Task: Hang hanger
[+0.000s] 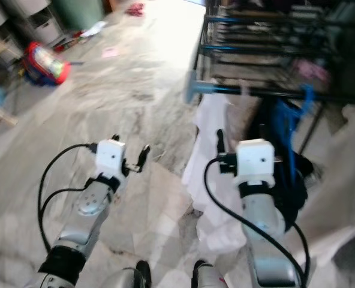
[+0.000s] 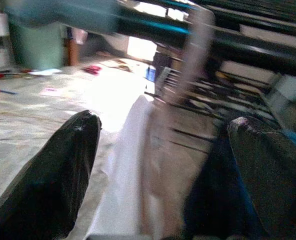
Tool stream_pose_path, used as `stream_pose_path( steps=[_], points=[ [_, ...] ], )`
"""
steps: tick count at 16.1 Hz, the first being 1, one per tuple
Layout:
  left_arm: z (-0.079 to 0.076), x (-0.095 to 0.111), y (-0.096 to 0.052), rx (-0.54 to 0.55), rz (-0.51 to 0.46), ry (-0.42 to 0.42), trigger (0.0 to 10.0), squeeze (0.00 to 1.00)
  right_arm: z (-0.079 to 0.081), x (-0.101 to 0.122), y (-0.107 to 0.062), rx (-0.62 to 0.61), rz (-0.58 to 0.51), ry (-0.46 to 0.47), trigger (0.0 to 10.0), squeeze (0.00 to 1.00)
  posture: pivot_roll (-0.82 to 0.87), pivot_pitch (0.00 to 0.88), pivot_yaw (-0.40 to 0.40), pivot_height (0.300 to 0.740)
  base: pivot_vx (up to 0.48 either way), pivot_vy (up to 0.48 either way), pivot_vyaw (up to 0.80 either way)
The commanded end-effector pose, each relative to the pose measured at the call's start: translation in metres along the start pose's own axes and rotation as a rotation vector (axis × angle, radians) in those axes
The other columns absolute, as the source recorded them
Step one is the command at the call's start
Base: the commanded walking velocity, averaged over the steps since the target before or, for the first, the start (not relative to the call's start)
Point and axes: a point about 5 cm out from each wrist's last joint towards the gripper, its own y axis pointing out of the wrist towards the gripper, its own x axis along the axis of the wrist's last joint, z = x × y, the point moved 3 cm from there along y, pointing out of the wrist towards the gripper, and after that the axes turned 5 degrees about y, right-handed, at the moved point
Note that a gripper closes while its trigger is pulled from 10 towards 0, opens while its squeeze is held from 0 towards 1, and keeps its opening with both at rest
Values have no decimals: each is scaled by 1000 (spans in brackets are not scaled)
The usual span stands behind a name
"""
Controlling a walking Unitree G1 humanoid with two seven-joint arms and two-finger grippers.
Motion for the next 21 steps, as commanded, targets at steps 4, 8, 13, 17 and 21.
stream_pose_path(
  steps=[4, 8, 13, 17, 21],
  points=[
    [1, -10, -3, -1, 33, 15, 10000, 0, 7, -3, -4, 15, 11, 15, 10000, 0, -83, 212, 85, 740, 0, 0, 320],
    [0, -10, -3, -7, 33, 16, 10000, 0, 6, -3, -3, 10, 10, 15, 10000, 0, -85, 216, 89, 740, 0, 0, 0],
    [-1, -12, -4, -12, 38, 15, 10000, 0, 8, -4, -4, 8, 17, 20, 10000, 0, -87, 231, 88, 740, -272, 0, 0],
    [-1, -12, -5, -15, 40, 15, 10000, 0, 9, -4, -4, 10, 20, 20, 10000, 0, -87, 234, 88, 740, -278, 0, 0],
    [-1, -14, -5, -16, 45, 14, 10000, 0, 9, -4, -4, 10, 20, 22, 10000, 0, -84, 237, 89, 740, -279, 0, 0]
  ],
)
